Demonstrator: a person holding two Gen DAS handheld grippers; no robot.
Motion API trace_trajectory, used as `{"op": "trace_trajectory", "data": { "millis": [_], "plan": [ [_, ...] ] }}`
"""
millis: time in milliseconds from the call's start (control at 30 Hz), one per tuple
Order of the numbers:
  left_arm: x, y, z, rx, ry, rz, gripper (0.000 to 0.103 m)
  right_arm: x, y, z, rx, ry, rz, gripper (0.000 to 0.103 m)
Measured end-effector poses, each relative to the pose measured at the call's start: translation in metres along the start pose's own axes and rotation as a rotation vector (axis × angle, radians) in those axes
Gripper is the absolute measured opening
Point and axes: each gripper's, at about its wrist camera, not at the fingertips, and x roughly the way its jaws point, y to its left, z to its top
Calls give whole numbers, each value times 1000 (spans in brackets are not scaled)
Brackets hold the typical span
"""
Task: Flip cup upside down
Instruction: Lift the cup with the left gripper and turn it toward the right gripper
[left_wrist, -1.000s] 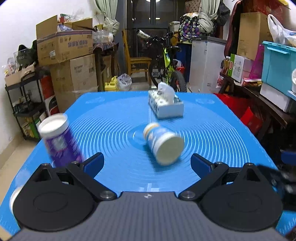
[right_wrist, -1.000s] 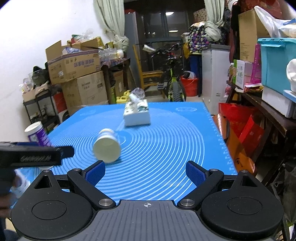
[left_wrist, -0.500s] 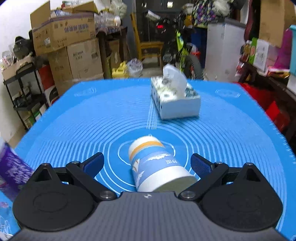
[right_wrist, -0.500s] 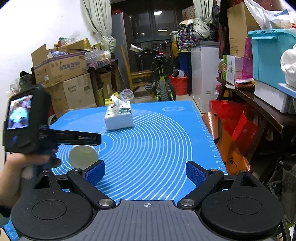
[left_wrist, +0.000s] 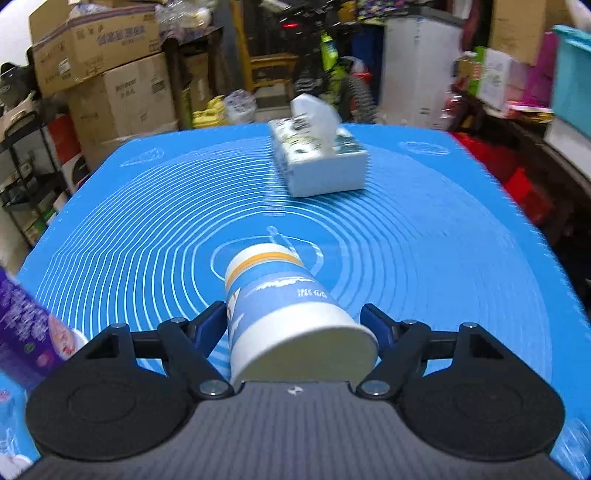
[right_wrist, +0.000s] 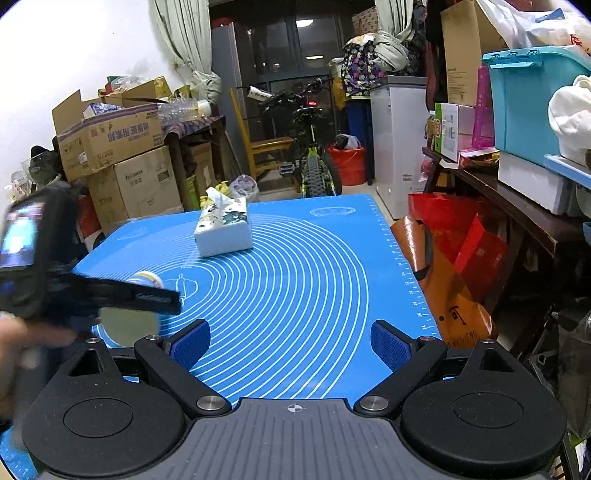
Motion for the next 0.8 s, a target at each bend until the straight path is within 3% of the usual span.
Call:
{"op": "trace_trajectory", "data": {
  "millis": [300,800],
  "plan": [
    [-58,-24,-40,68,-53,-146,79,-12,3,-5,1,14,15,94],
    [-36,-30,-57,95,30,-130,82,-19,2,-12,6,42,-4,94]
  ]
}}
